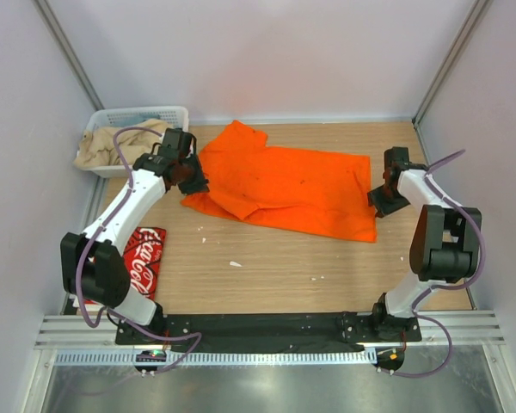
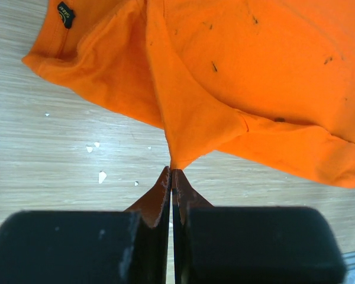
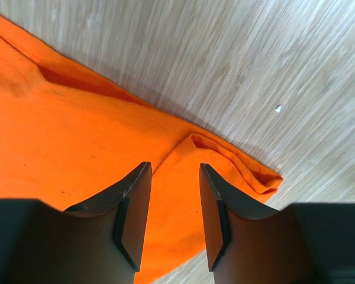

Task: Fold and stack the t-shirts
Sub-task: Fold the tshirt

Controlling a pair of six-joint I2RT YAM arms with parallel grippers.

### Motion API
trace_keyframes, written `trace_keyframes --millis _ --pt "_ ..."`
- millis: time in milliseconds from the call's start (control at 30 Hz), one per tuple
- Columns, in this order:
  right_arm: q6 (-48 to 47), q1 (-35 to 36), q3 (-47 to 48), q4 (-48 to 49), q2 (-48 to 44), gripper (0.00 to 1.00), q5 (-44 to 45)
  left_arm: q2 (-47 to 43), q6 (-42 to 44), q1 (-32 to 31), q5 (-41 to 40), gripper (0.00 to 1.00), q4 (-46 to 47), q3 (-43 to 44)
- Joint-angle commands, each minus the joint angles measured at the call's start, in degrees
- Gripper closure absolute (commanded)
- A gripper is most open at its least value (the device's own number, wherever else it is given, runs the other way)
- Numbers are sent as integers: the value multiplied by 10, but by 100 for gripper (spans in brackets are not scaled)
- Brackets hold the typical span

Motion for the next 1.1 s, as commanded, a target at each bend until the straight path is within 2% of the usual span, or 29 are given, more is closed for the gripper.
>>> trace_keyframes --millis 0,200,700,867,1067 --pt "21 1 -8 19 15 56 -19 -23 -5 -2 24 100 9 -2" --pt "40 1 -10 22 24 59 -30 -25 -1 -2 34 100 5 -3" --pt "46 0 -21 34 52 60 -28 -13 9 -1 40 100 4 29" --pt "40 -3 -17 30 59 65 -25 4 10 -2 42 100 13 56" --pt "28 -2 -17 26 63 78 -26 52 15 -1 47 100 23 97"
